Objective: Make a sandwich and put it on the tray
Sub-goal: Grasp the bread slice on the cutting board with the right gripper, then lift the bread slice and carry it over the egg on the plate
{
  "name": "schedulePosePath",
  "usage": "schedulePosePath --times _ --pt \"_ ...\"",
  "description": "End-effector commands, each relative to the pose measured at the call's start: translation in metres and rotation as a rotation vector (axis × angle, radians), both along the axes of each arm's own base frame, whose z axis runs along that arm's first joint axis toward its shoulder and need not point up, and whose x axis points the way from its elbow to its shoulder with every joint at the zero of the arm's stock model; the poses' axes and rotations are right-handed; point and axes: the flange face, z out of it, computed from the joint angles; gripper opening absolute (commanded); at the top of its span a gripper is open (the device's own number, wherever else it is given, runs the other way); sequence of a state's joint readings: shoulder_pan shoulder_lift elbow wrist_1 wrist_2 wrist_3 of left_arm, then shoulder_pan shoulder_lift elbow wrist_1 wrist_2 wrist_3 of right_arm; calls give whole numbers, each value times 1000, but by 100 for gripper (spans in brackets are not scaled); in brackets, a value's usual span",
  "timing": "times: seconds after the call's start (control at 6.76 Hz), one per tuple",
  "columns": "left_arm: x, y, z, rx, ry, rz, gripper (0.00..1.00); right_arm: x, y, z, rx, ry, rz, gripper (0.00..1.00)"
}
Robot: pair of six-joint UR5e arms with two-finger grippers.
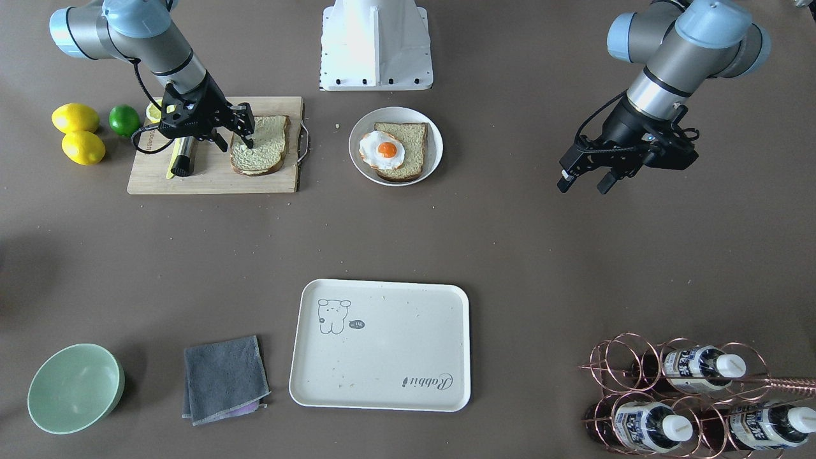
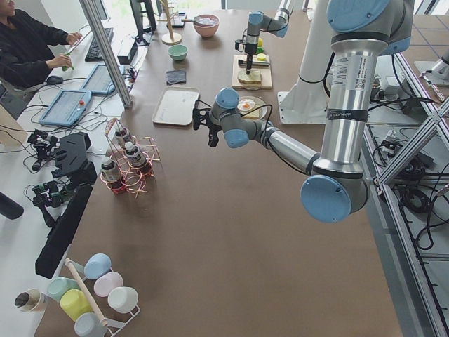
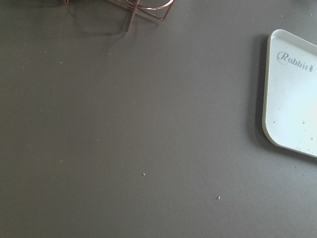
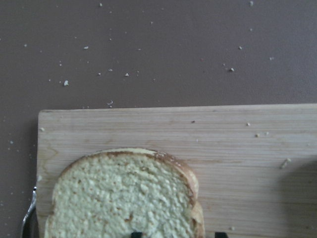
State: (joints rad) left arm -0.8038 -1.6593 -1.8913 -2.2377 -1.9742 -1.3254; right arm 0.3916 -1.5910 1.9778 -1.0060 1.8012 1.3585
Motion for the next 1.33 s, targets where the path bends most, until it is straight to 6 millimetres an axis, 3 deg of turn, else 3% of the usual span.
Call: schedulePosePath --times 0.0,0.44,0.74,0.89,1.18 --pt "0 -1 -3 4 4 -2 98 -1 0 -2 0 -3 4 0" --pt "1 -3 -4 5 5 -2 98 17 -15 -15 -1 -33 30 0" --pt "2 -3 -4 4 4 0 98 60 -36 -53 -41 -136 8 0" --pt "2 -3 -4 4 4 -2 98 67 -45 -81 -34 -199 -10 0" --pt "2 -3 -4 5 5 -2 98 29 -62 -122 2 -250 -20 0"
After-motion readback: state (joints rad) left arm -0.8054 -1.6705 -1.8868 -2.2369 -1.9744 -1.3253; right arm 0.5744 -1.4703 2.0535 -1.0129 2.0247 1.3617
